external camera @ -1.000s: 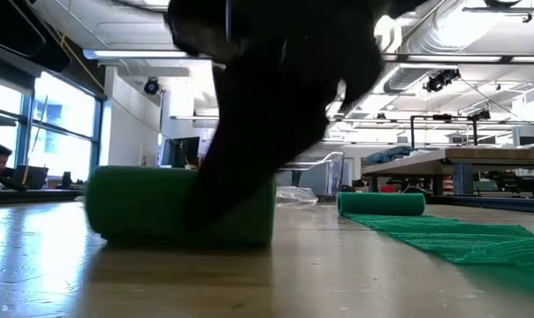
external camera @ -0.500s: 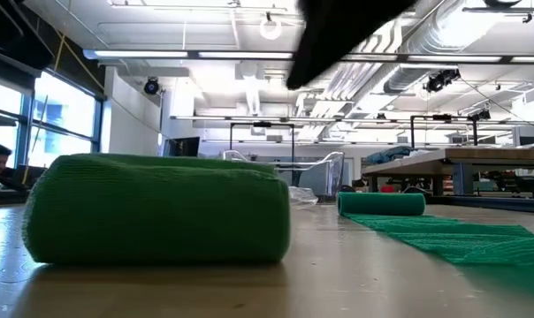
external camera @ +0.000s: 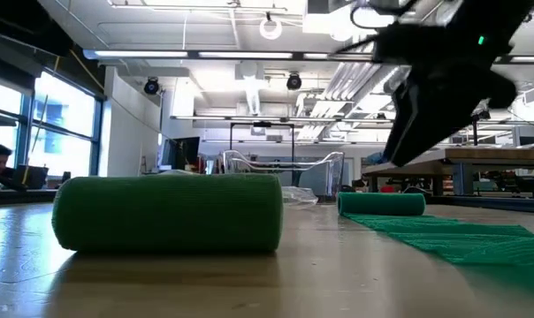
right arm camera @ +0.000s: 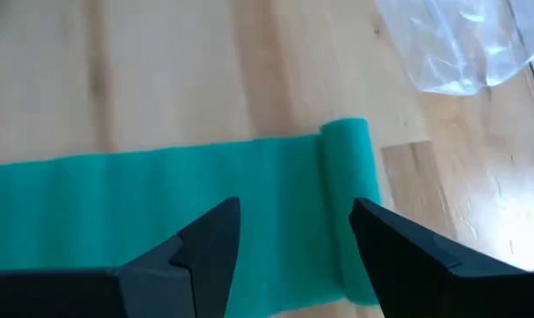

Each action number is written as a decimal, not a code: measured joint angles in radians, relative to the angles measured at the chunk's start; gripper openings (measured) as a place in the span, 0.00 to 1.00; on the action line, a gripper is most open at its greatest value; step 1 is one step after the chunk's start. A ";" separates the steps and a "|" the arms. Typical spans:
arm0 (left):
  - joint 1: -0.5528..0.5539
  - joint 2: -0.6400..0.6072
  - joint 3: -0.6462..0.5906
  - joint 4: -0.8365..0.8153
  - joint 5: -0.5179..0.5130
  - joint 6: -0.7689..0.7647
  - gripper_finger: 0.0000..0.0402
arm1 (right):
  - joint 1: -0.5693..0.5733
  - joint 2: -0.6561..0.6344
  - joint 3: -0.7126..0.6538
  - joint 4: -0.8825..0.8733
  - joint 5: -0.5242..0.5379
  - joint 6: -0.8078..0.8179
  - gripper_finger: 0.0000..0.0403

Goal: Roll bandage
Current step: Roll the blue bandage

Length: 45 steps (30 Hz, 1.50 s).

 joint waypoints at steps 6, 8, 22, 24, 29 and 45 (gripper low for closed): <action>0.019 0.000 0.000 0.022 0.010 0.001 0.35 | -0.167 -0.016 -0.164 0.231 -0.168 -0.081 0.52; 0.025 0.000 0.000 0.032 0.010 0.006 0.35 | -0.209 -0.016 -0.182 0.256 -0.195 -0.085 0.52; 0.029 0.000 0.000 0.060 0.016 0.046 0.35 | -0.172 -0.016 -0.117 0.230 -0.367 -0.087 0.52; 0.029 0.000 0.000 0.060 0.016 0.046 0.35 | -0.150 -0.016 -0.092 0.215 -0.341 -0.102 0.52; 0.029 0.000 0.000 0.060 0.017 0.047 0.35 | -0.140 -0.016 -0.072 0.184 -0.183 -0.108 0.52; 0.030 0.000 0.000 0.059 0.018 0.057 0.35 | -0.408 0.014 -0.072 0.136 -0.532 -0.195 0.52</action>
